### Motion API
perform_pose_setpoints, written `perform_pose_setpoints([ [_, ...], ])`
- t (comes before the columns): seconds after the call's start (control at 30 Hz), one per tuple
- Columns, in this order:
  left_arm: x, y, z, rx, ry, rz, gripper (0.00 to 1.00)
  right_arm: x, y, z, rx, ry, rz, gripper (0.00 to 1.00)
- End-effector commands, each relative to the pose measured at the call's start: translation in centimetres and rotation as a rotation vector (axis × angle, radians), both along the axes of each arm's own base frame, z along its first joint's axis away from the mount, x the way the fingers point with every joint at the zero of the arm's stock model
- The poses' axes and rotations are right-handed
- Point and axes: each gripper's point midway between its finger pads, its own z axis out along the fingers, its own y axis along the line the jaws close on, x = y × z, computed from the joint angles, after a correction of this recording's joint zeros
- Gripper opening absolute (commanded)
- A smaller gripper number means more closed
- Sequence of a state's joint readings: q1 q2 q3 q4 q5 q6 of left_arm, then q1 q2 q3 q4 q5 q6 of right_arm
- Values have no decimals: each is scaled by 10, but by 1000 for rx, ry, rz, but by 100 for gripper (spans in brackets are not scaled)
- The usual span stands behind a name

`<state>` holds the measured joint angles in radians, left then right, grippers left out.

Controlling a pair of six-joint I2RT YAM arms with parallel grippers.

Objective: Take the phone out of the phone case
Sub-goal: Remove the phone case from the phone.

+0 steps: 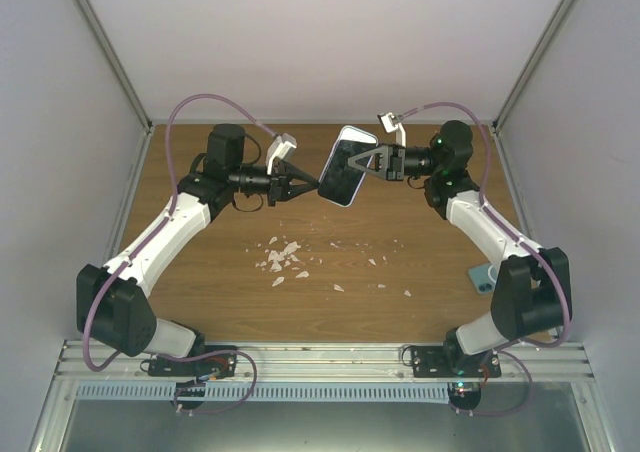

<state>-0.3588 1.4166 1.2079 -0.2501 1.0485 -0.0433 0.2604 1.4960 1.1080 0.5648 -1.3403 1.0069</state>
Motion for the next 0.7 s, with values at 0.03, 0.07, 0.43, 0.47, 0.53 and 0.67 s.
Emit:
perform_pose_setpoints([
  [0.03, 16, -1, -26, 60, 38, 73, 6, -42, 7, 33, 34, -141, 150, 0],
  [0.07, 16, -1, -27, 59, 43, 73, 6, -45, 10, 34, 34, -146, 165, 0],
  [0.43, 16, -8, -10, -1, 74, 24, 6, -78, 31, 24, 14, -168, 311, 1],
  [0.47, 15, -9, -7, -10, 75, 15, 6, -80, 32, 22, 11, -165, 320, 1],
  [0.53, 14, -10, -4, -23, 84, 4, 7, -83, 34, 20, 8, -166, 337, 0],
  [0.67, 16, -10, -6, -23, 92, 11, 7, -89, 39, 19, 4, -166, 370, 0],
])
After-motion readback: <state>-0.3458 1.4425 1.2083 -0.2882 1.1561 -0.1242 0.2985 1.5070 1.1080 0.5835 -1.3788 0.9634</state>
